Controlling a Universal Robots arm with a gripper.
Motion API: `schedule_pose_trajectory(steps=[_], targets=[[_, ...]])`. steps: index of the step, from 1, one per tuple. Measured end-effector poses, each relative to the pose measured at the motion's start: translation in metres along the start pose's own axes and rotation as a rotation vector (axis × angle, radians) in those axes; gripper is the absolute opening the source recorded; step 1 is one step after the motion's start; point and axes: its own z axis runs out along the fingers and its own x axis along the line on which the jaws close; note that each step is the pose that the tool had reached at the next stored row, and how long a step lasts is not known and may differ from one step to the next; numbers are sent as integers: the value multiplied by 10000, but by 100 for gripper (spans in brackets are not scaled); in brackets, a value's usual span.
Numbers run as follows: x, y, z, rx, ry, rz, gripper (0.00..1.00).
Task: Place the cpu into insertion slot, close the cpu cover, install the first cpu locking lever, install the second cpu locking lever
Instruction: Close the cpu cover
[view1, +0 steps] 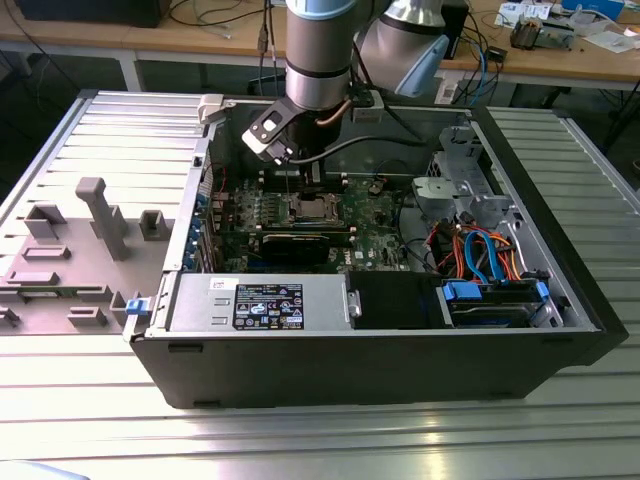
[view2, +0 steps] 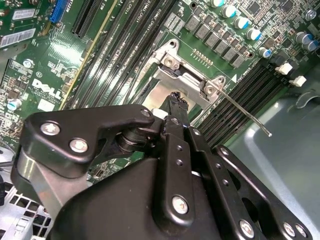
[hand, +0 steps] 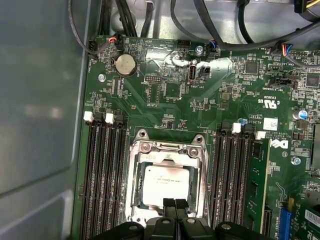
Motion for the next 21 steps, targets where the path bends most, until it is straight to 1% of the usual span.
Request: schedule_pose_trajectory(steps=[15, 21], targets=[[0, -3, 5, 1, 3, -11, 11], [4, -60, 65, 16, 31, -254, 11]])
